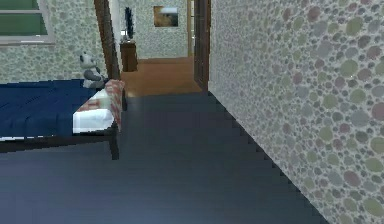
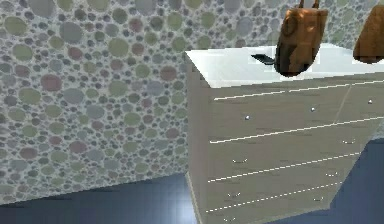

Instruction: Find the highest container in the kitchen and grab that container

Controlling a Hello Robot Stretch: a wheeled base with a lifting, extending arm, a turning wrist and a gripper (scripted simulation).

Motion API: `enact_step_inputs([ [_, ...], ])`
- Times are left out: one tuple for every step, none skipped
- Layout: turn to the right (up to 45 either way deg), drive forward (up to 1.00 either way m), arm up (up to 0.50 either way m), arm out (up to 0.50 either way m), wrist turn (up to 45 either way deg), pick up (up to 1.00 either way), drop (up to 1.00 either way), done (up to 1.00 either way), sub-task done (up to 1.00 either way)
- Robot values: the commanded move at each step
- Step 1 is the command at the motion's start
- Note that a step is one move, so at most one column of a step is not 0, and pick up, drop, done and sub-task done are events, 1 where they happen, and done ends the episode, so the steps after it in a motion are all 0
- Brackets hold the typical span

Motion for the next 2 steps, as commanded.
enact_step_inputs([
  [0.0, 0.75, 0.00, 0.00, 0.0, 0.00, 0.00, 0.00, 0.00],
  [-9.0, 0.00, 0.00, 0.00, 0.0, 0.00, 0.00, 0.00, 0.00],
])
